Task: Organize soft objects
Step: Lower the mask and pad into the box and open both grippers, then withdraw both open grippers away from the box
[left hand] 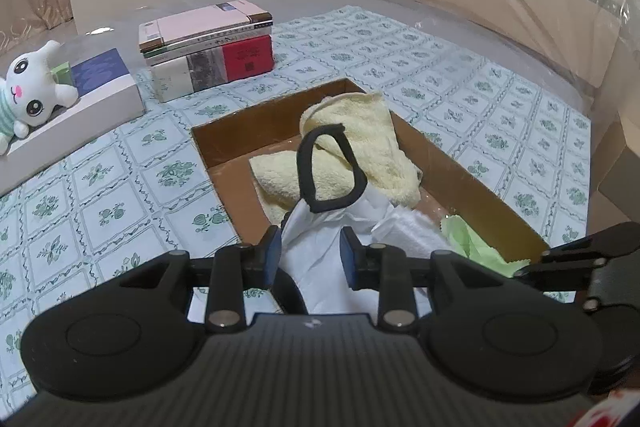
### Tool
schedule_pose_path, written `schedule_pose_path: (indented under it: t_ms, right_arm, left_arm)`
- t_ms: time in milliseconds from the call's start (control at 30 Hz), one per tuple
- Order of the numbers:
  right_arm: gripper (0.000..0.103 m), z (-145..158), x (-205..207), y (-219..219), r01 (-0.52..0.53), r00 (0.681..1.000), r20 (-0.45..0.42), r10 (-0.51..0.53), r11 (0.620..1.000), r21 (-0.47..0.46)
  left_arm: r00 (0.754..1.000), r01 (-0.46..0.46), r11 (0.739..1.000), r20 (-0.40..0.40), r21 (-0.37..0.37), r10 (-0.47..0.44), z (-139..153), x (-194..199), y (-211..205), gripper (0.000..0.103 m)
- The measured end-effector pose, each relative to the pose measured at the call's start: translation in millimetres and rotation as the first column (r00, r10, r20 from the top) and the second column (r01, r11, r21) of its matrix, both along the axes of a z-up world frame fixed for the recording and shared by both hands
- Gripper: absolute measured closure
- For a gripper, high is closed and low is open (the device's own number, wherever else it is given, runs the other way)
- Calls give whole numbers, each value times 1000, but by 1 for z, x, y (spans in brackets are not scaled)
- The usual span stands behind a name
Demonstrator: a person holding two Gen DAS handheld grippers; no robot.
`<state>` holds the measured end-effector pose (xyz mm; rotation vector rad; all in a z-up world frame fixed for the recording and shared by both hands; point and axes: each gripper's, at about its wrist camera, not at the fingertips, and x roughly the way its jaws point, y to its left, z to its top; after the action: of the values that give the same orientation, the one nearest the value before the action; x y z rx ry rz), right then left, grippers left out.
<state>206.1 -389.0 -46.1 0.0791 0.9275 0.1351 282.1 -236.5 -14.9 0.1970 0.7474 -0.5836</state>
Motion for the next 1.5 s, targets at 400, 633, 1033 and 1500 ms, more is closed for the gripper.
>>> schedule_pose_path:
  t_ms: [400,633,1033,1500]
  right_arm:
    - [95,-13,35,-3,17,1000,-9,-17,999,-47]
    - [85,-11,25,-10,-2,1000,22,2,1000,-1]
    - [47,20,-34,-33,75,986,140,-92,990,122]
    - [40,53,-111,-43,136,962,212,-172,975,175]
  left_arm:
    - [1000,-11,1000,-15,-26,10,3,-2,9,73]
    - [999,-38,999,-29,-31,37,0,-6,13,68]
    - [989,-147,986,-15,-83,146,10,-44,36,35]
    - [973,-225,966,17,-129,229,23,-133,43,28]
